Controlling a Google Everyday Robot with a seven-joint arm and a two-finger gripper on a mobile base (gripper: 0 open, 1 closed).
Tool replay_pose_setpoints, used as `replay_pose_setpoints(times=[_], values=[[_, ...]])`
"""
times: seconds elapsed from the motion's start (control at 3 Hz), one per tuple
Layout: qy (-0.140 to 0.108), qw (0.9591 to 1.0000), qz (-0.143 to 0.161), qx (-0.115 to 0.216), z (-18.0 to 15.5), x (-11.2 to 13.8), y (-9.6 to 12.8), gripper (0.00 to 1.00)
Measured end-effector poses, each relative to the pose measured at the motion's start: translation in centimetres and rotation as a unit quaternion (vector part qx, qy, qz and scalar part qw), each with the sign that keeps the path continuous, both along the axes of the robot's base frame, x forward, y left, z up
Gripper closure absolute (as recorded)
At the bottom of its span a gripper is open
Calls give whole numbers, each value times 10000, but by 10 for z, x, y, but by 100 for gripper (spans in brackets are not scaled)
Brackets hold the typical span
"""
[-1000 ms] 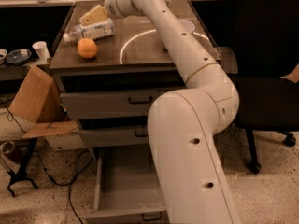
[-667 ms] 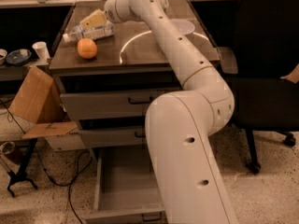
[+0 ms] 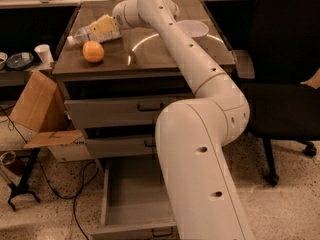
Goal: Place blue plastic bottle into bottom drawer
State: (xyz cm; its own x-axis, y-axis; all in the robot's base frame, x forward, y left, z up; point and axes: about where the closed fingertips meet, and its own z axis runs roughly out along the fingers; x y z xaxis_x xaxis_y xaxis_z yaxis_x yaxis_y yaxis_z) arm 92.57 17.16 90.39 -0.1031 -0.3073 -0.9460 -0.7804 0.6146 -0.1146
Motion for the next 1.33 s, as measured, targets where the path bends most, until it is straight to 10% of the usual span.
replay_pose_setpoints(times=[1.33], values=[[272,9994,174,94,-38,12,-2,0]])
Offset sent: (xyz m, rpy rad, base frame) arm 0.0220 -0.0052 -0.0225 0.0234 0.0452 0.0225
